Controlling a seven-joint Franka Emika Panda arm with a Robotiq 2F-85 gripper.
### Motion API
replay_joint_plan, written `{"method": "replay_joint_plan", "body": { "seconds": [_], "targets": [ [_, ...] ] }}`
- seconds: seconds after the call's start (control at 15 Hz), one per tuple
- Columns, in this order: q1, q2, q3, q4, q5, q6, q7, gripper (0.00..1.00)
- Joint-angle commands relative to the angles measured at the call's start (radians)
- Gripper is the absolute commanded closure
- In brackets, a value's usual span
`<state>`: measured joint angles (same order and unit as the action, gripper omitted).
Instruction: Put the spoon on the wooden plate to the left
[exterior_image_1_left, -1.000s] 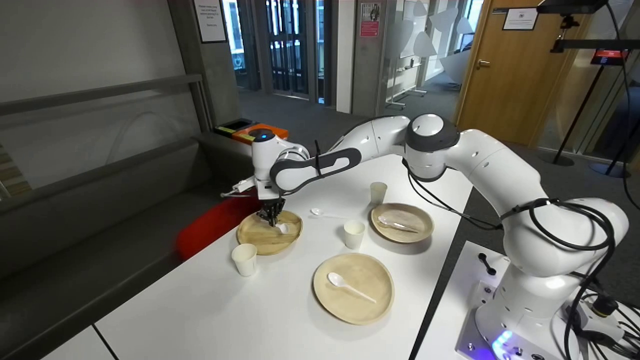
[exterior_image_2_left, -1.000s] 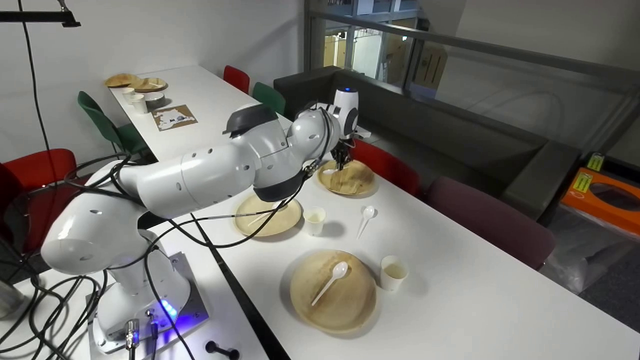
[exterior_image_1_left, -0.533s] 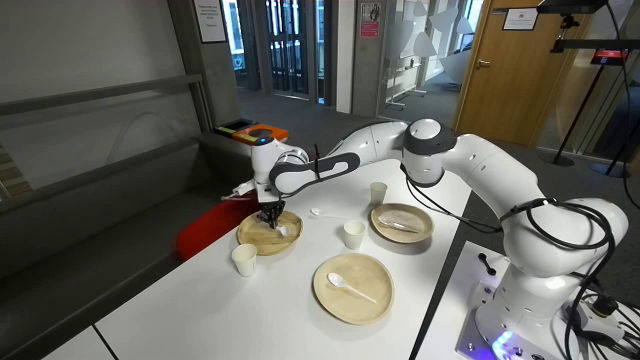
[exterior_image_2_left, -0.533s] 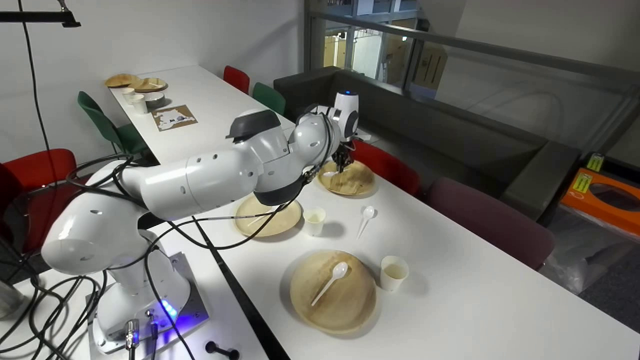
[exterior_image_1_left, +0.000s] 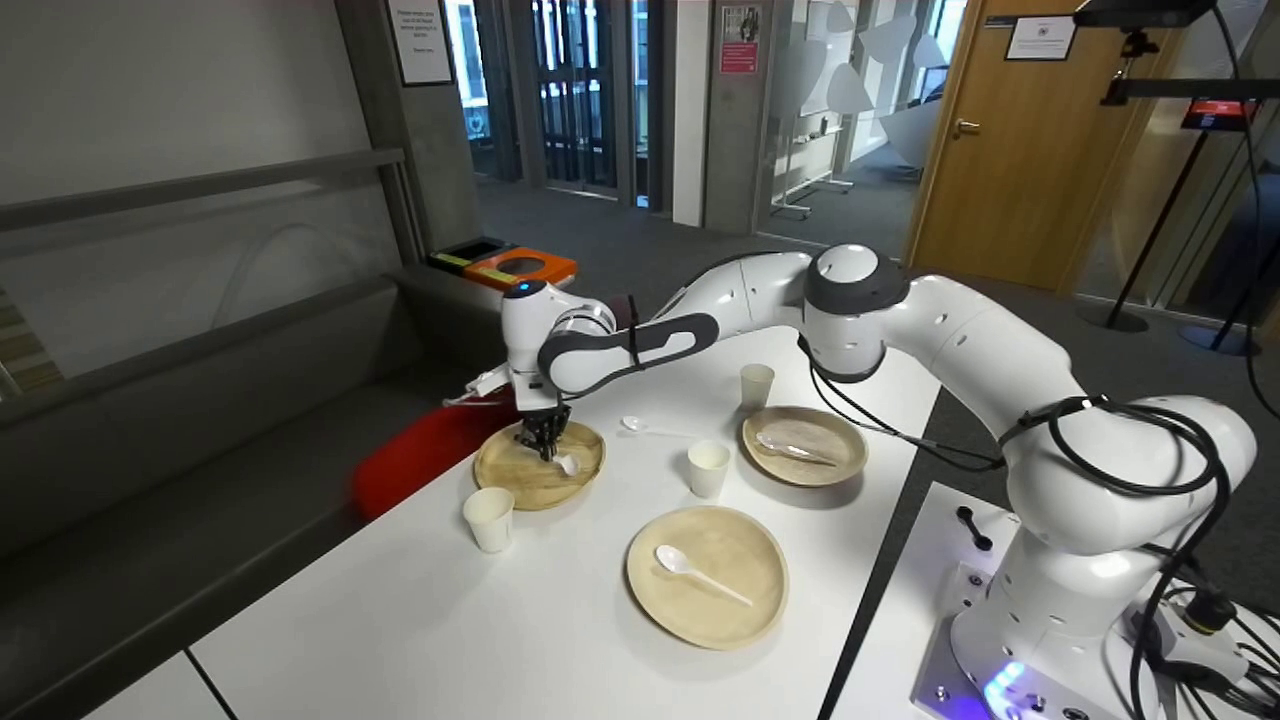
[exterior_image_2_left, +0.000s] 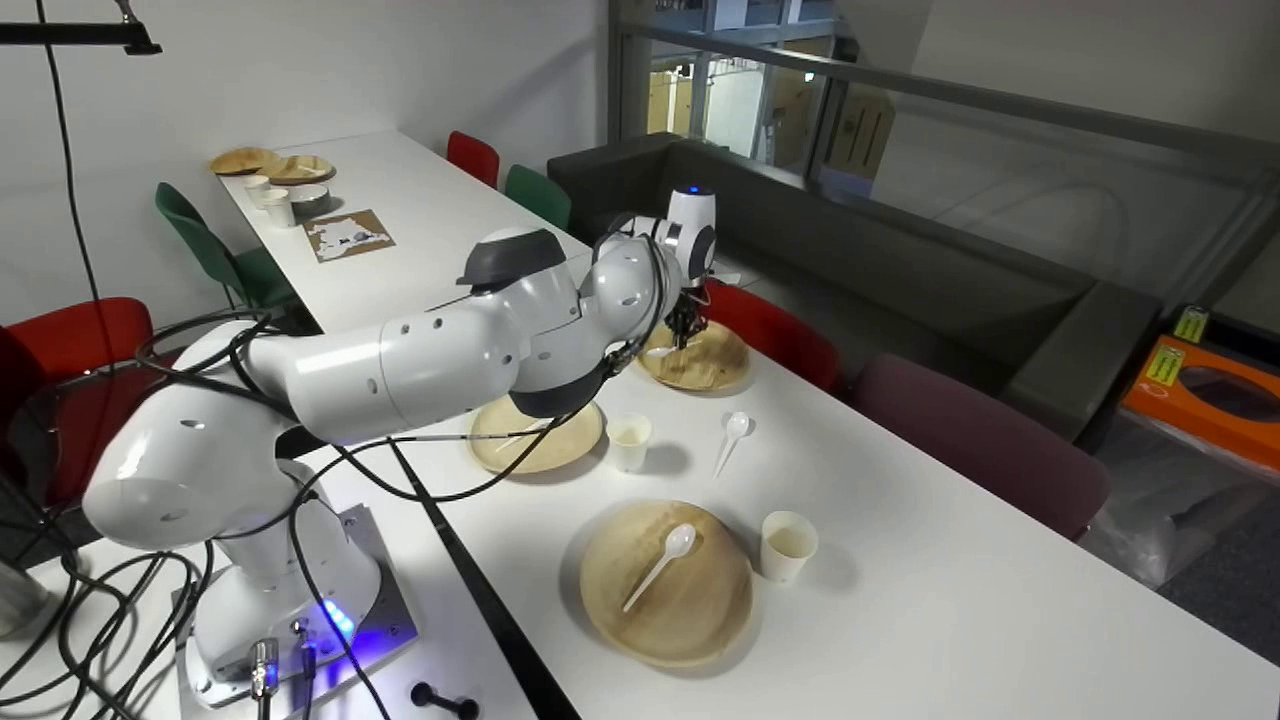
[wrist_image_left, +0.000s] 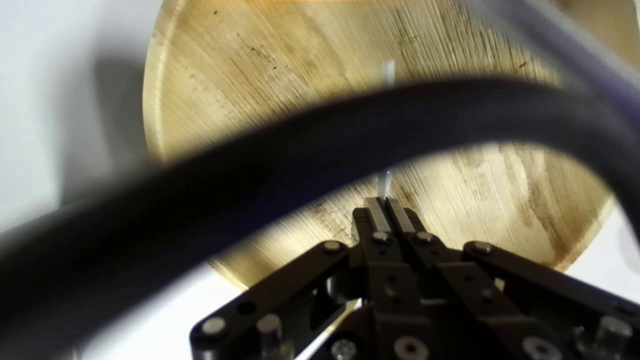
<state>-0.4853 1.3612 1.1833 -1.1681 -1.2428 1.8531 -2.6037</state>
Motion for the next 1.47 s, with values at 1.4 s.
{"method": "replay_joint_plan", "body": {
  "seconds": [1.4],
  "targets": [
    [0.04,0.071,0.019,0.101,-0.044,-0.022,0.001,0.96]
  ]
}}
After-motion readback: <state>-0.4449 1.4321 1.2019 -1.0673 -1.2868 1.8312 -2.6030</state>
